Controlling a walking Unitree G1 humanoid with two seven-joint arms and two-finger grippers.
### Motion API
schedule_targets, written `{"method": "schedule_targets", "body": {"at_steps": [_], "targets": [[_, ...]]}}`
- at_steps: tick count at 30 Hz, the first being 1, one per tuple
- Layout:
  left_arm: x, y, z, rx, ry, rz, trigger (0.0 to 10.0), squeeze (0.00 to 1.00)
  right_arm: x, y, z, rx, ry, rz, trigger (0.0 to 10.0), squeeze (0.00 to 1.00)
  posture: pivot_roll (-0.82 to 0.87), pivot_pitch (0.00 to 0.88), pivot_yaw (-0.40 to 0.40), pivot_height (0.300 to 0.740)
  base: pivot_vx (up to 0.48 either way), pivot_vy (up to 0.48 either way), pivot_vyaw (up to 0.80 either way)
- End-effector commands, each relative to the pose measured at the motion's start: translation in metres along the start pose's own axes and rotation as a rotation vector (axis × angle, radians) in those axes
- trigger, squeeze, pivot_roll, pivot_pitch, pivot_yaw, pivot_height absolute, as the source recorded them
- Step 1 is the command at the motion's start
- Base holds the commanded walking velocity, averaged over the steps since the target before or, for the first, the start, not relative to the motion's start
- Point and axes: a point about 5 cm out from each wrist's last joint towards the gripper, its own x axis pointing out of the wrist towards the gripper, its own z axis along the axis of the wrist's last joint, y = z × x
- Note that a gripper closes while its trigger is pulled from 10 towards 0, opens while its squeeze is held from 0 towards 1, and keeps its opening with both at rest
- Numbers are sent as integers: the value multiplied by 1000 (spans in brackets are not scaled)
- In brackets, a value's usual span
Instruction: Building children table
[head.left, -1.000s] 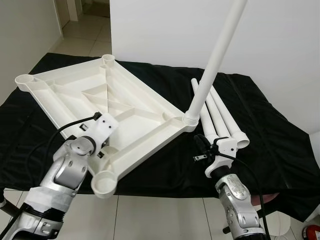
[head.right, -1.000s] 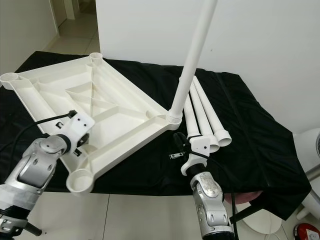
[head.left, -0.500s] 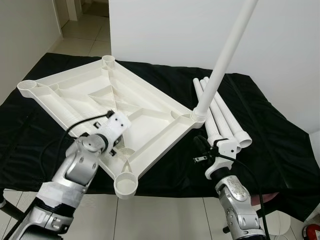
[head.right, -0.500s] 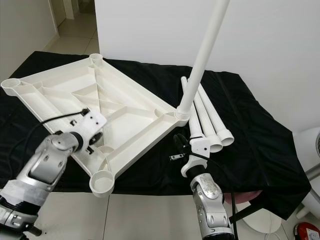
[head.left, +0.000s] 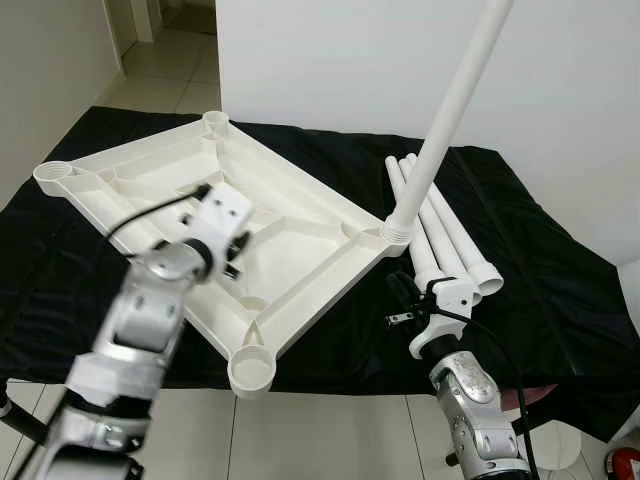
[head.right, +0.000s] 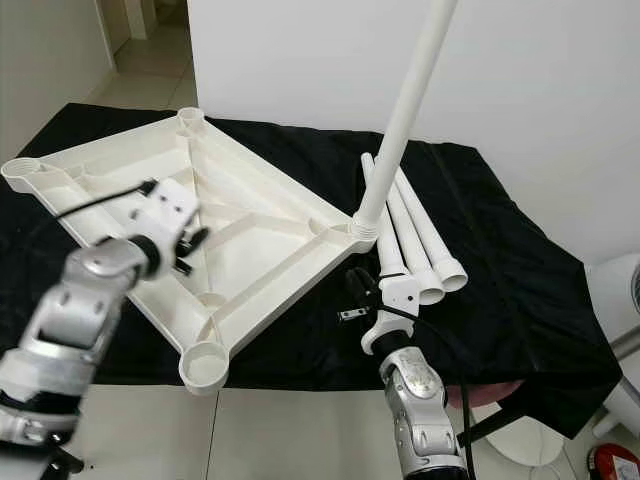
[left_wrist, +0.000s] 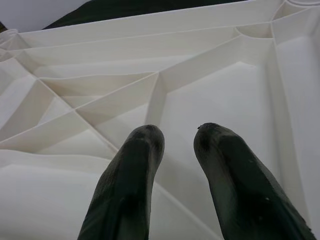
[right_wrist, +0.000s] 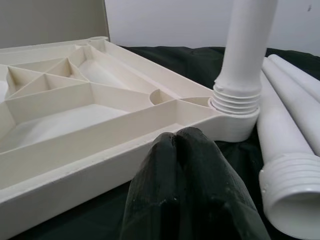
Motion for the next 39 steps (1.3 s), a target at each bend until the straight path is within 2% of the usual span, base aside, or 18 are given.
{"method": "schedule_targets", "body": {"at_steps": [1, 9, 13, 14, 15, 19, 29, 36, 39], "targets": [[0, -3, 3, -5, -30, -2, 10000, 0, -3, -4, -1, -4, 14, -11, 10000, 0, -13, 0, -92, 740, 0, 0, 0], [-2, -2, 18, -70, -170, 20, 10000, 0, -3, -4, -2, -4, 17, -7, 10000, 0, -7, 0, -101, 740, 0, 0, 0], [-8, -3, 21, -103, -233, -51, 10000, 0, -2, -4, -2, -5, 19, -2, 10000, 0, -5, 0, -106, 740, 0, 0, 0], [-14, -14, 20, -83, -264, -172, 10000, 0, -2, -4, -2, -6, 19, 1, 10000, 0, -4, 0, -108, 740, 0, 0, 0], [-16, -17, 20, -65, -274, -203, 10000, 0, -2, -4, -2, -7, 20, 2, 10000, 0, -4, 0, -108, 740, 0, 0, 0], [-18, -22, 19, -55, -284, -233, 10000, 0, -1, -4, -2, -8, 20, 5, 10000, 0, -3, 0, -109, 740, 0, 0, 0], [-12, -42, 19, -115, -310, -277, 10000, 0, -2, -4, -3, -10, 21, 4, 10000, 0, -9, 0, -110, 740, 0, 0, 0], [-17, -49, 20, -119, -339, -344, 10000, 0, -2, -5, -3, -13, 24, 10, 10000, 0, -7, 0, -112, 740, 0, 0, 0], [-21, -54, 18, -113, -343, -407, 10000, 0, -2, -5, -3, -15, 25, 13, 10000, 0, -2, 0, -116, 740, 0, 0, 0]]}}
